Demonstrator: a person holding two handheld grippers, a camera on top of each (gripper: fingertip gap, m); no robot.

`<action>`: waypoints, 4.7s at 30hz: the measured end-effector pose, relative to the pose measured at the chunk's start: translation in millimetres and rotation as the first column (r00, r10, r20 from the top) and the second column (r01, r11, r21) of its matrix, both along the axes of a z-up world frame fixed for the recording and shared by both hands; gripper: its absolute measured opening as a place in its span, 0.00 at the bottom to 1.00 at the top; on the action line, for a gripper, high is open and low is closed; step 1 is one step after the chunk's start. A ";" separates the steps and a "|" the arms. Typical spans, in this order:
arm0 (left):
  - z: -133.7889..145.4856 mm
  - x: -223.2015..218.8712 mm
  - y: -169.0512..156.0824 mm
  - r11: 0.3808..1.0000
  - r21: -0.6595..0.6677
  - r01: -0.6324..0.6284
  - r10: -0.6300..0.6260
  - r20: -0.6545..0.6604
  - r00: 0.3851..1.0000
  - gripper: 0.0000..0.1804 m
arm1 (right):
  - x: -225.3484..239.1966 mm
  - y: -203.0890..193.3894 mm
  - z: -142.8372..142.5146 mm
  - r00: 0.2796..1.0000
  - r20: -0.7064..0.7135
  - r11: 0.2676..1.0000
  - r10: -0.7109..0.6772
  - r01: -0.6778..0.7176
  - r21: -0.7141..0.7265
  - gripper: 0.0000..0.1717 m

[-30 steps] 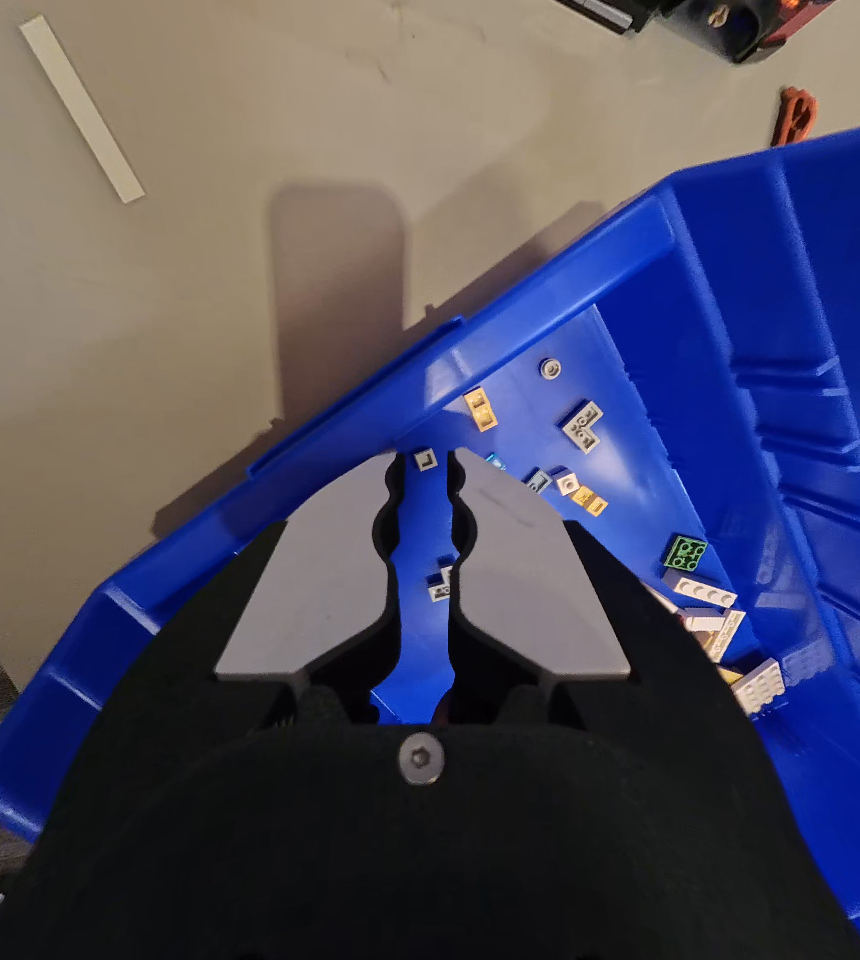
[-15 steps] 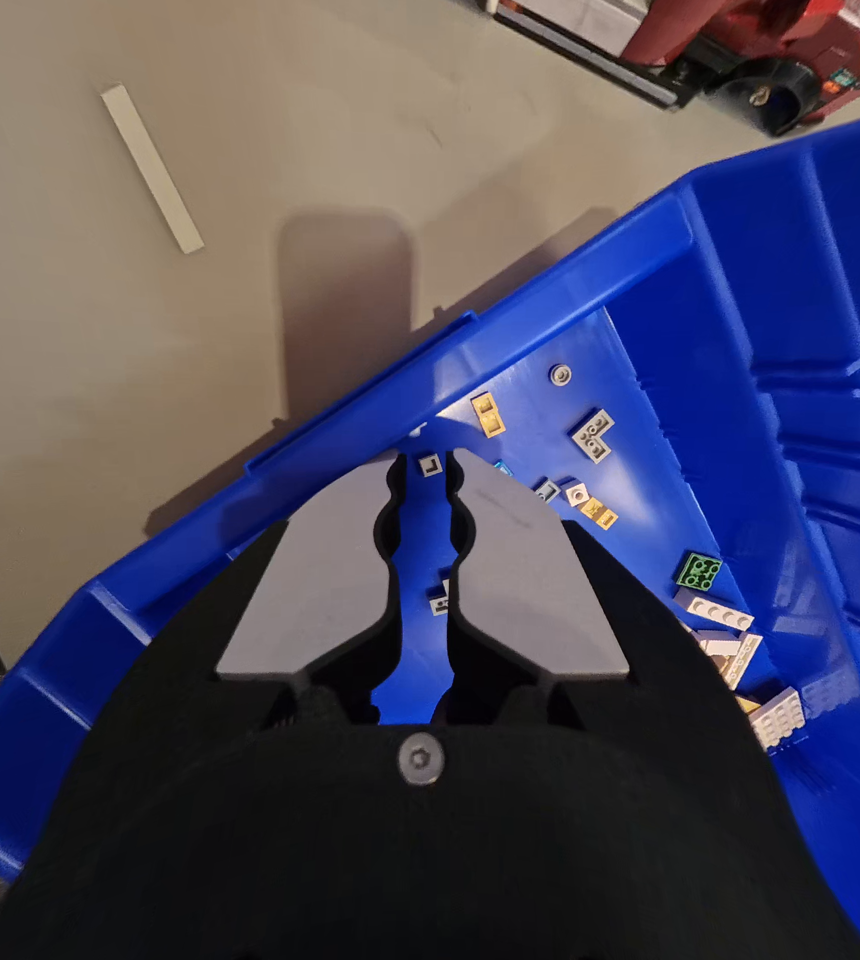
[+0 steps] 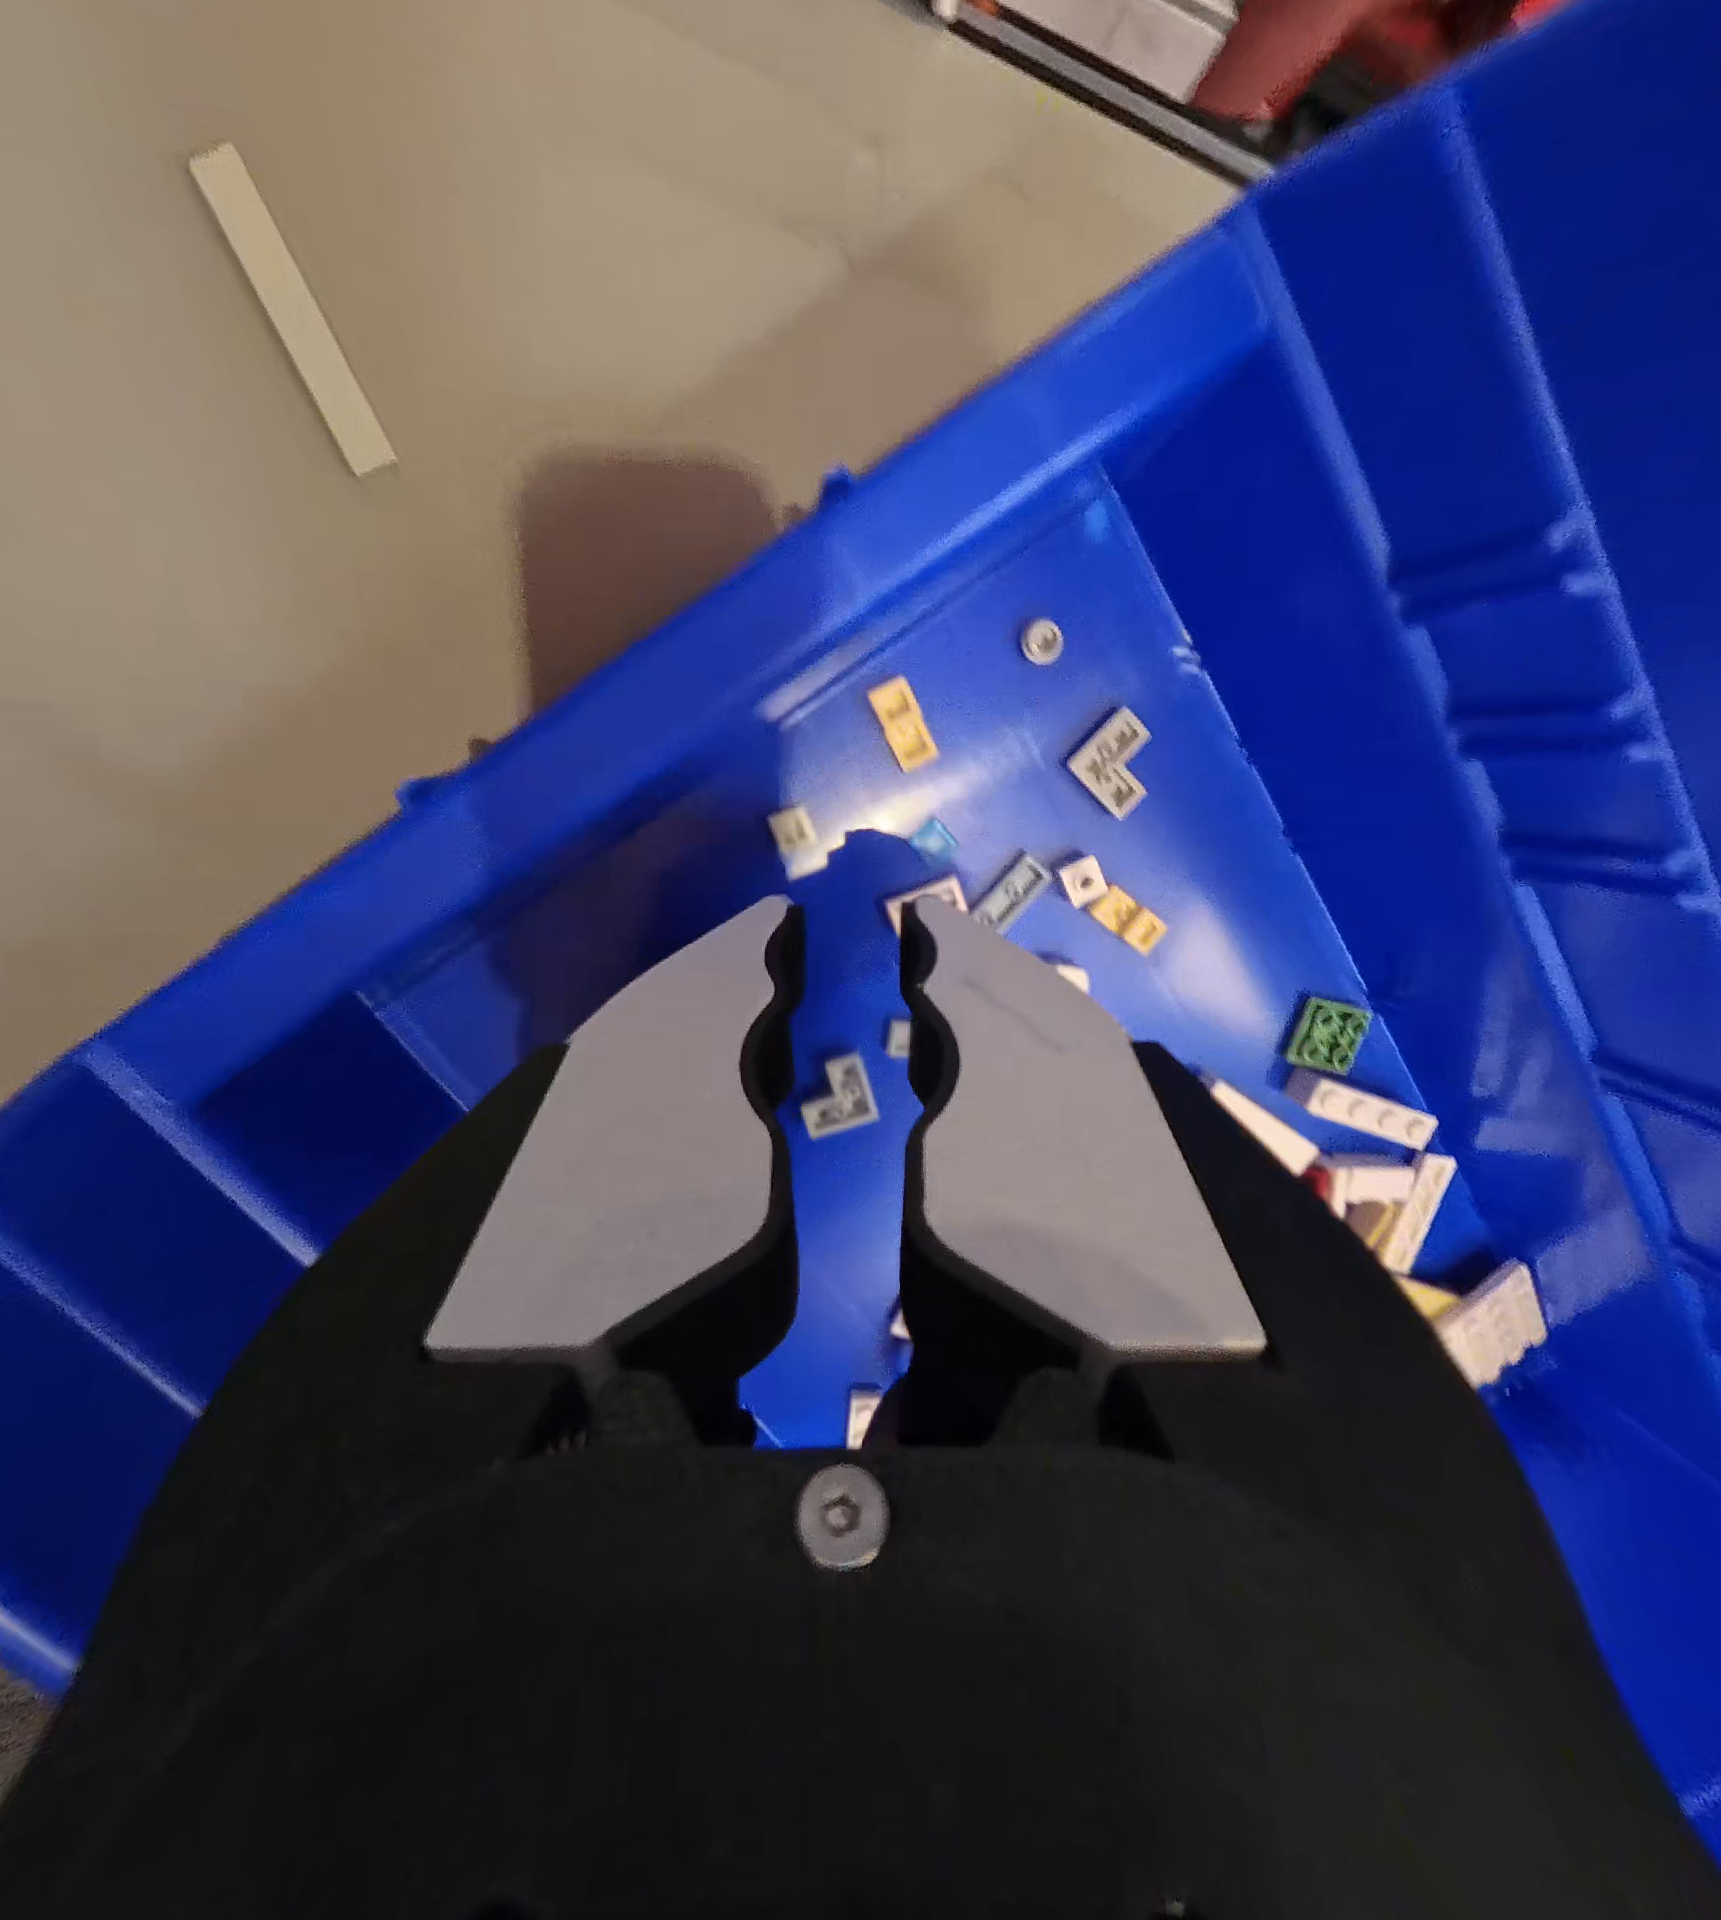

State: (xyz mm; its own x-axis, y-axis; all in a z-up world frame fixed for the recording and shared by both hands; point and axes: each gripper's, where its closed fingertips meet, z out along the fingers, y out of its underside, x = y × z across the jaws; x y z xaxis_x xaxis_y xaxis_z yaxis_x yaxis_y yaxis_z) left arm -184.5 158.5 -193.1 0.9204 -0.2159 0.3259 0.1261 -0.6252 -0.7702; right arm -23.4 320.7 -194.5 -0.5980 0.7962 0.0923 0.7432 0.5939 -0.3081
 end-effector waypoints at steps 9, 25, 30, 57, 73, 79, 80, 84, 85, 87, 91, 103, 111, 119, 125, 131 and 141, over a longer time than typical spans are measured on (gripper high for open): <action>-2.6 0.4 1.4 1.000 -0.014 -0.002 0.002 -0.016 1.000 0.16 | 11.2 23.6 4.6 0.997 -0.027 0.998 -0.066 0.067 0.018 0.10; -1.1 3.8 -2.2 1.000 0.013 0.005 -0.004 -0.088 0.996 0.17 | 9.8 27.9 -9.2 0.995 0.041 0.995 -0.096 0.094 0.038 0.10; 0.1 5.5 -5.7 1.000 0.024 0.011 -0.009 -0.098 0.995 0.17 | 7.9 24.9 -7.3 0.994 0.060 0.994 -0.089 0.084 0.075 0.11; -10.4 -1.8 -1.8 0.998 -0.051 -0.046 0.042 -0.087 0.995 0.18 | 16.4 30.3 -19.9 0.994 0.108 0.999 0.016 -0.020 0.039 0.08; -6.8 0.6 -2.2 0.999 -0.028 -0.030 0.028 -0.076 0.997 0.18 | 14.5 27.1 -25.5 0.991 0.127 0.999 -0.045 0.045 0.004 0.08; -6.3 1.7 -4.5 0.999 -0.025 -0.024 0.022 -0.081 0.996 0.18 | 15.0 27.2 -25.8 0.989 0.129 0.997 -0.068 0.070 -0.012 0.07; -5.4 1.1 -5.8 0.999 -0.020 -0.026 0.025 -0.083 0.996 0.18 | 14.9 27.4 -25.8 0.989 0.126 0.997 -0.072 0.074 -0.013 0.06; -11.6 -12.2 -21.0 0.996 -0.068 -0.061 0.052 -0.120 0.991 0.18 | 15.0 27.3 -25.9 0.987 0.131 0.995 -0.091 0.096 -0.029 0.06; -12.6 -18.0 -26.2 0.994 -0.073 -0.076 0.066 -0.136 0.988 0.18 | 15.0 27.1 -26.0 0.986 0.135 0.994 -0.096 0.101 -0.033 0.06; -13.2 -28.0 -36.7 0.992 -0.076 -0.101 0.089 -0.139 0.986 0.18 | 15.1 27.1 -26.1 0.984 0.145 0.993 -0.108 0.115 -0.038 0.06; -8.4 -34.9 -49.6 0.992 -0.054 -0.111 0.107 -0.069 0.992 0.18 | 14.8 26.9 -26.1 0.977 0.167 0.989 -0.130 0.139 -0.040 0.06; 10.4 -36.2 -63.8 0.995 0.040 -0.097 0.091 0.124 0.988 0.19 | 15.1 26.4 -26.5 0.946 0.259 0.981 -0.194 0.189 0.043 0.06; 7.9 -33.4 -63.6 0.997 0.021 -0.075 0.072 0.131 0.989 0.19 | 1.0 16.9 17.5 0.965 0.073 0.966 -0.252 0.246 0.081 0.06; 4.5 -31.6 -62.7 0.998 0.003 -0.066 0.065 0.111 0.992 0.19 | -30.9 -97.9 48.3 0.986 -0.116 0.991 -0.116 0.107 -0.075 0.06; 3.9 -31.5 -62.2 0.998 -0.002 -0.065 0.065 0.116 0.991 0.19 | -20.0 -123.3 9.6 0.998 -0.057 0.988 -0.003 0.012 0.154 0.06; 2.7 -31.1 -61.4 0.998 -0.009 -0.064 0.065 0.114 0.991 0.19 | -16.8 -126.4 7.8 0.998 -0.039 0.980 0.048 -0.039 0.195 0.06; 5.3 -33.3 -62.2 0.996 0.013 -0.084 0.083 0.101 0.991 0.19 | -44.9 -123.6 -21.9 0.973 0.110 0.945 0.204 -0.225 0.237 0.06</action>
State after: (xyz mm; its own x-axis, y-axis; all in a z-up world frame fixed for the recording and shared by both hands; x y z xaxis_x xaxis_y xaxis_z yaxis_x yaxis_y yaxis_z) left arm -217.9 96.3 -187.8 0.8985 -0.1459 0.4140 0.2541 -0.5961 -0.7616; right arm -68.3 197.2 -216.4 -0.7658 0.6071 0.2123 0.6067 0.7914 -0.0745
